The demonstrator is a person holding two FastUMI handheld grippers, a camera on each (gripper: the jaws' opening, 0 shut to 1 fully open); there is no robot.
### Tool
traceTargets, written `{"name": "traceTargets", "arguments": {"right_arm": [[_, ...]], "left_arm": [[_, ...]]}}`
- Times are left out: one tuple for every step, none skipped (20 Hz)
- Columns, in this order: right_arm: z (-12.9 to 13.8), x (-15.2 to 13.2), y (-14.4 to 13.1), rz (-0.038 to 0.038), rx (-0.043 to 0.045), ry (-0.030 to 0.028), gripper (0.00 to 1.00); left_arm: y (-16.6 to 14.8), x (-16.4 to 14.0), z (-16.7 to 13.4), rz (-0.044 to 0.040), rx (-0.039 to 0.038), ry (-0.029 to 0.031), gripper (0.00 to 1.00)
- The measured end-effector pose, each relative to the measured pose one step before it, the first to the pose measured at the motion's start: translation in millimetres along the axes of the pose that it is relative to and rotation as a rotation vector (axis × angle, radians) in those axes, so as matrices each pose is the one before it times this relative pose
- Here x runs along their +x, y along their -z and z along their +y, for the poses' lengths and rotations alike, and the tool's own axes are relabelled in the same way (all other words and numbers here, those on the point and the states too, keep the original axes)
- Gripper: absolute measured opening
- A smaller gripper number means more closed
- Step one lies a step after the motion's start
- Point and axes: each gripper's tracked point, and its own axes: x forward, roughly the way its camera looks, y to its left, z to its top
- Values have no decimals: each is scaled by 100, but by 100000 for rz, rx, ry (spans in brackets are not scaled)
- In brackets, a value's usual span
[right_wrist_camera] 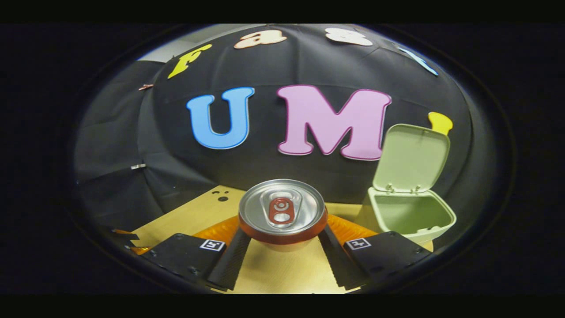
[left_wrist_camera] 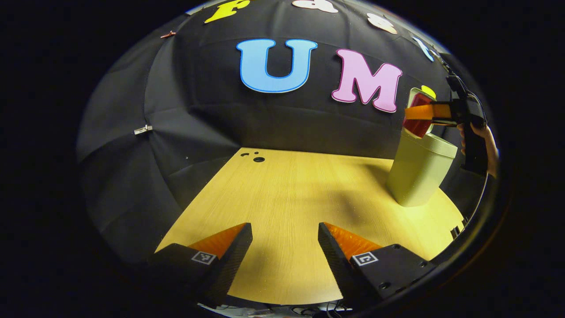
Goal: Press the lid of the desktop garbage bin to open it, pick up the crumpled paper on the desktop and throw it into the bin, then pick up the pop can on the desktop and drop it into the bin, and finally close the garbage bin lid.
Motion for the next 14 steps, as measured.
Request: {"name": "traceTargets", "arguments": {"right_arm": [[-1429, -523, -1167, -1648, 390, 1991, 83], [-1789, -649, -1322, -2567, 852, 920, 83], [-1682, -136, -1296, -2057, 576, 922, 83], [-1134, 83, -621, -964, 126, 757, 83], [-1092, 113, -651, -824, 444, 509, 83], [-1335, 269, -657, -875, 788, 122, 83], [-1031, 304, -273, -375, 170, -154, 83], [-996, 273, -219, 60, -324, -292, 83], [-1237, 326, -12, 93, -627, 274, 83], [-1230, 240, 70, 64, -397, 523, 83], [-1203, 220, 143, 153, -22, 487, 83], [-1145, -170, 348, 543, 356, 466, 83], [-1176, -44, 514, 869, 233, 774, 83], [-1212, 184, 557, 1302, -225, 1271, 83]], "left_arm": [[-112, 51, 68, -196, 605, -229, 96], [-233, 270, -113, -233, 816, -89, 96], [-11, 396, 409, 724, -121, -2505, 96], [-82, 173, 109, 50, -826, -1275, 96], [-183, 225, 19, 91, -1265, -1405, 96], [-192, 208, 18, 64, -2143, -2524, 96], [-206, 49, -106, 12, -1482, -2170, 96], [-123, -34, -31, -154, -1170, -2628, 96], [-271, 35, -62, -634, -1404, -2788, 96], [-143, 15, -337, -378, -2172, -1920, 96], [-53, 119, -486, 59, -2472, -1136, 96], [187, 91, -645, 360, -2215, -791, 96], [96, 211, -672, 596, -1792, -426, 96], [80, 118, -763, 567, -1227, -127, 96]]}}
